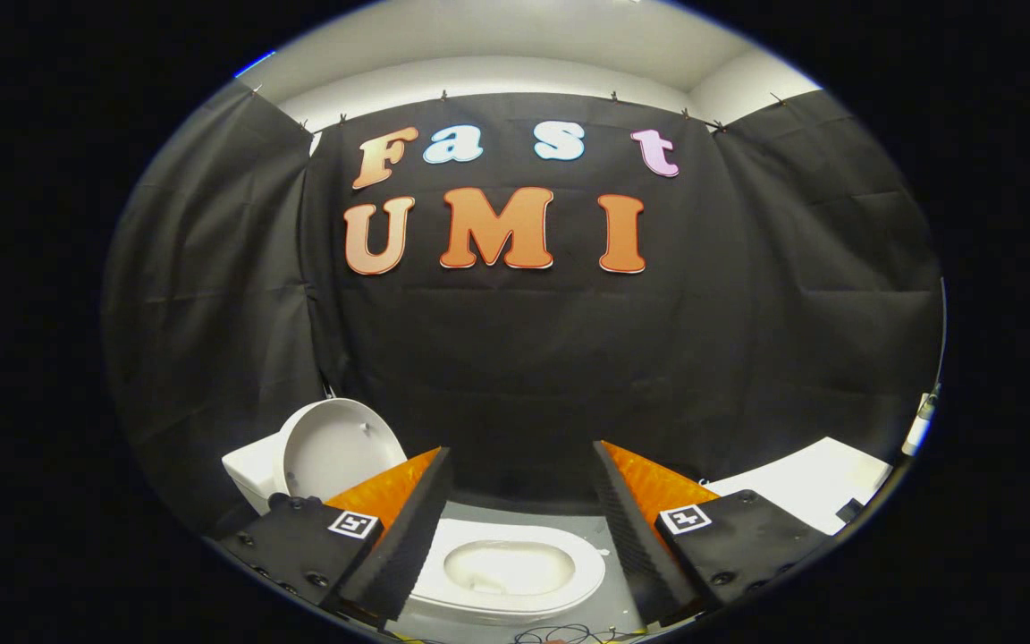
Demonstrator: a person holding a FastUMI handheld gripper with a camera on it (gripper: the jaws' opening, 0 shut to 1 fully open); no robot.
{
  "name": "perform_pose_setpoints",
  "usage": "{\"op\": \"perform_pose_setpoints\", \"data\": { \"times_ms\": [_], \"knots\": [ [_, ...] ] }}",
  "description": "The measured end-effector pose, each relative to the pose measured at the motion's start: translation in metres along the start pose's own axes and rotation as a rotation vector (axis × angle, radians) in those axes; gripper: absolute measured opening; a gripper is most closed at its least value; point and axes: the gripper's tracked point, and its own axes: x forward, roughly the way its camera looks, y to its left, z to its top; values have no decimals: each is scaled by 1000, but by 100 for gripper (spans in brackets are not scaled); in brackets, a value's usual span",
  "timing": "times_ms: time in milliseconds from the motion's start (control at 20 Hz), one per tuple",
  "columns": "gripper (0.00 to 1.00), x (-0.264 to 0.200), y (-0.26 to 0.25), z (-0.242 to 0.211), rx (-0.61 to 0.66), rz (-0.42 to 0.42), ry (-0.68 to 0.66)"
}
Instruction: Open the toilet lid.
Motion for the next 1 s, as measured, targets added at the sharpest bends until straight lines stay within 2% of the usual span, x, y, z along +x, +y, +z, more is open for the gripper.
{"op": "perform_pose_setpoints", "data": {
  "times_ms": [500, 1000],
  "knots": [
    [98, 0, -1, -16, 20, -18, 22],
    [98, -2, -1, -8, 12, -26, 1]
  ]
}}
